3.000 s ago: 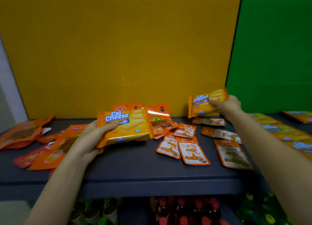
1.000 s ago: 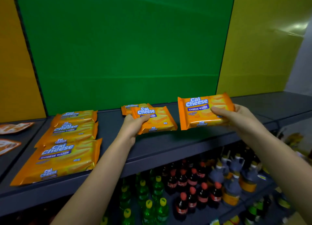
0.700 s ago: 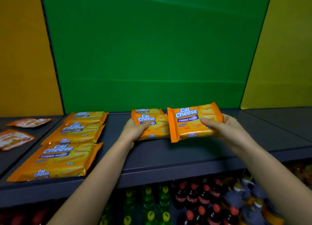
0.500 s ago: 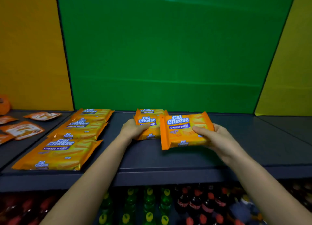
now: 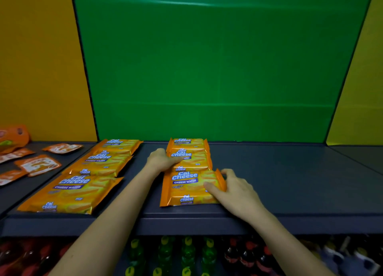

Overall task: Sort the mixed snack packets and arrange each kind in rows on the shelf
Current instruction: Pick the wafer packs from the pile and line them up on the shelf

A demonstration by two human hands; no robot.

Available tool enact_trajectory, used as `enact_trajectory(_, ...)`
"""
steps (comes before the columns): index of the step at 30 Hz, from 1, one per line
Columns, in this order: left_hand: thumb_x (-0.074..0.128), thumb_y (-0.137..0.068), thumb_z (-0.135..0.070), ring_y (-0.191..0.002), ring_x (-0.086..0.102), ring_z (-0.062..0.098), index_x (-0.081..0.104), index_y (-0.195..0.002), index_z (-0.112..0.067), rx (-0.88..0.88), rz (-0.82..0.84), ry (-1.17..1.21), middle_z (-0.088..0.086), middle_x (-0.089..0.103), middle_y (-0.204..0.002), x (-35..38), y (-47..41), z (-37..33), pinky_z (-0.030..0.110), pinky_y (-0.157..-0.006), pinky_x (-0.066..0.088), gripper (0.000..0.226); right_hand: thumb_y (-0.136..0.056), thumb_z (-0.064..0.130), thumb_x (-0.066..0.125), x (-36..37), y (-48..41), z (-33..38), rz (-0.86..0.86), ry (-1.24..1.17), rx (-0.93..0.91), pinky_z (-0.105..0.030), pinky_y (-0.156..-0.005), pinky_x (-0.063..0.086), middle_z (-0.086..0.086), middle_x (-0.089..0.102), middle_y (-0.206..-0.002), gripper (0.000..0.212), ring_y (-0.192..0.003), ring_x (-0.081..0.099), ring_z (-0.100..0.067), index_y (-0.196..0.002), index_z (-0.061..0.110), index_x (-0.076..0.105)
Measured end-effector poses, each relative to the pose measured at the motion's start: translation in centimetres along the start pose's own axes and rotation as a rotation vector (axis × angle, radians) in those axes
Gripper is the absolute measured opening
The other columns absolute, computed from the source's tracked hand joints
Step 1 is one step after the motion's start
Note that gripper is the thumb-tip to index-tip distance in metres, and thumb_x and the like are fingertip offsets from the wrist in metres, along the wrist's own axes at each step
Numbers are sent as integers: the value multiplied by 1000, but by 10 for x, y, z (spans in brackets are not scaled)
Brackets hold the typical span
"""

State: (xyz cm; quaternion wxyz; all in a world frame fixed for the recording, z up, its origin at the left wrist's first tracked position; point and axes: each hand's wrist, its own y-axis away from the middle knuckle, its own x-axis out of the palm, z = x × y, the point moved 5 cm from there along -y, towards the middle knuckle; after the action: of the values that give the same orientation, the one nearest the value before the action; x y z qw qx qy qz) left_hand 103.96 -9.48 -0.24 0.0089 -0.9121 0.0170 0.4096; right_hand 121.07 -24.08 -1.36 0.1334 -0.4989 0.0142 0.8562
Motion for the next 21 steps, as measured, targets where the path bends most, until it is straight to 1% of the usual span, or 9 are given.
enact_trajectory(6, 61, -80, -53, -108, 58, 29, 49, -76, -13, 24, -32, -98, 14, 62, -117, 0, -3, -1, 33, -85, 46, 42, -86, 64, 41, -2, 4, 13, -40, 103, -25, -38, -89, 43, -8, 58, -123, 64, -115, 54, -32, -131, 19, 37)
enact_trajectory(7, 59, -81, -53, -108, 58, 29, 53, -80, -11, 31, -38, -127, 14, 62, -118, 1, -3, -1, 33, -85, 46, 42, -86, 65, 40, -3, 5, 13, -45, 119, -28, -38, -88, 43, -8, 58, -123, 64, -115, 54, -32, -130, 19, 38)
enact_trajectory(8, 57, -83, -52, -110, 57, 30, 57, -91, -8, 35, -43, -161, 15, 61, -119, 0, -2, -2, 33, -86, 46, 45, -86, 66, 39, -4, 6, 13, -53, 138, -34, -37, -87, 43, -7, 59, -122, 64, -115, 54, -31, -128, 19, 39)
enact_trajectory(10, 51, -88, -49, -114, 54, 33, 57, -106, -4, 62, -76, -244, 17, 59, -122, -5, 4, -3, 34, -88, 44, 49, -86, 68, 36, -8, 7, 12, -82, 177, -61, -37, -87, 43, -5, 58, -123, 64, -115, 54, -28, -127, 19, 40)
enact_trajectory(12, 44, -92, -45, -117, 51, 34, 55, -111, 0, 128, -141, -336, 19, 56, -125, -16, 15, -7, 37, -90, 42, 50, -87, 66, 34, -13, 5, 11, -116, 183, -119, -36, -93, 40, -2, 50, -131, 65, -121, 48, -24, -132, 19, 39)
enact_trajectory(15, 42, -94, -41, -119, 48, 35, 51, -118, 0, 243, -260, -436, 21, 53, -128, -40, 43, -7, 39, -94, 39, 48, -92, 56, 36, -26, 3, 10, -177, 122, -211, -36, -100, 35, 1, 38, -141, 60, -128, 38, -21, -139, 19, 34)
enact_trajectory(17, 42, -94, -39, -115, 52, 33, 52, -118, -5, 303, -324, -450, 17, 58, -124, -59, 69, -2, 38, -91, 42, 43, -94, 48, 39, -36, 4, 15, -233, 60, -274, -35, -98, 35, 2, 40, -140, 51, -128, 38, -20, -136, 20, 38)
enact_trajectory(19, 43, -94, -38, -109, 56, 31, 55, -115, -12, 336, -387, -446, 10, 63, -118, -80, 99, 10, 36, -83, 43, 36, -95, 42, 40, -41, 8, 24, -273, 39, -362, -34, -94, 37, 4, 47, -133, 41, -124, 42, -18, -130, 22, 46)
enact_trajectory(21, 44, -93, -38, -106, 58, 29, 57, -115, -18, 339, -452, -438, 3, 65, -114, -102, 131, 28, 35, -80, 44, 32, -94, 37, 43, -40, 12, 39, -288, 27, -458, -34, -92, 39, 4, 53, -126, 34, -119, 47, -18, -124, 23, 51)
